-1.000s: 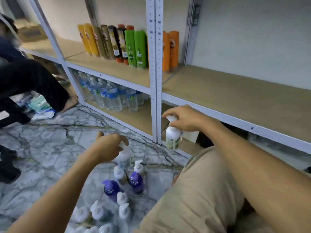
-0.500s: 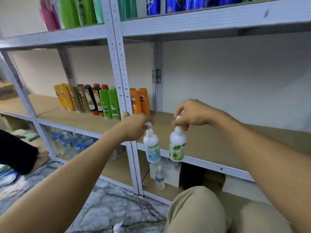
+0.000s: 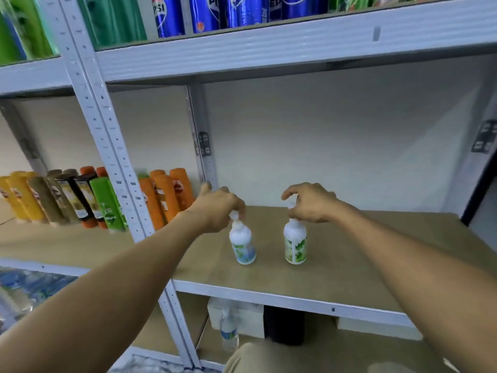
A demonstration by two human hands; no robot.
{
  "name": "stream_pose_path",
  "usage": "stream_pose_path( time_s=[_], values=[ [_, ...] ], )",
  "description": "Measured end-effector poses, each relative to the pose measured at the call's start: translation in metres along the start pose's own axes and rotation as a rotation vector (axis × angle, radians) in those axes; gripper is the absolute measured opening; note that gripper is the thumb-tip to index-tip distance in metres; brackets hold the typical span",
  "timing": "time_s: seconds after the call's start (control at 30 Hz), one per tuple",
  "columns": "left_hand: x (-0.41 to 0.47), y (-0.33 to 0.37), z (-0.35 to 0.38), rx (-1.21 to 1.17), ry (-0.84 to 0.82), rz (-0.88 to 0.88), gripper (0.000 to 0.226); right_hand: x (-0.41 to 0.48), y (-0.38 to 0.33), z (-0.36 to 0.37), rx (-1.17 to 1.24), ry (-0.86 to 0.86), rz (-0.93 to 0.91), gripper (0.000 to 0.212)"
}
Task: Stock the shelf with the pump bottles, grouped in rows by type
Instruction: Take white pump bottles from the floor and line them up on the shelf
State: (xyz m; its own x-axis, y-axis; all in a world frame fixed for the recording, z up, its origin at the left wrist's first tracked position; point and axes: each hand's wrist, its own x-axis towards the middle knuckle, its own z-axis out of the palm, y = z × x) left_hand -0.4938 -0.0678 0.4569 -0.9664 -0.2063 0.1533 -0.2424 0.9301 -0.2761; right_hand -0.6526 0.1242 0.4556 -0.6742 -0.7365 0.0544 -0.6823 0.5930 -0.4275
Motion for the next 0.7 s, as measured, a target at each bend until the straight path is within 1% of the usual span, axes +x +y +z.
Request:
stream_pose_path(
  time_s=[0.03, 0.07, 0.2, 0.4, 0.57, 0.7],
  values=[
    [0.012, -0.003, 0.002, 0.033, 0.005, 0.014, 0.043, 0.010, 0.006, -0.002, -0.052, -0.013, -0.003, 0.045],
    [0.023, -0.006, 0.004, 0.057, 0.010, 0.021, 0.043, 0.019, 0.011, -0.003, -0.098, -0.025, -0.004, 0.048],
    [0.066, -0.019, 0.011, 0.116, 0.019, 0.046, 0.041, 0.059, 0.029, -0.009, -0.188, -0.048, -0.016, 0.038],
    [0.120, -0.043, 0.027, 0.132, 0.016, 0.098, 0.032, 0.116, 0.048, -0.010, -0.153, -0.062, -0.023, 0.036],
    [0.150, -0.056, 0.053, 0.103, -0.029, 0.055, 0.034, 0.147, 0.064, -0.002, -0.138, -0.079, -0.030, 0.034],
    [0.162, -0.066, 0.068, 0.015, 0.000, 0.003, 0.037, 0.159, 0.074, 0.004, -0.058, -0.049, -0.033, 0.033]
  ],
)
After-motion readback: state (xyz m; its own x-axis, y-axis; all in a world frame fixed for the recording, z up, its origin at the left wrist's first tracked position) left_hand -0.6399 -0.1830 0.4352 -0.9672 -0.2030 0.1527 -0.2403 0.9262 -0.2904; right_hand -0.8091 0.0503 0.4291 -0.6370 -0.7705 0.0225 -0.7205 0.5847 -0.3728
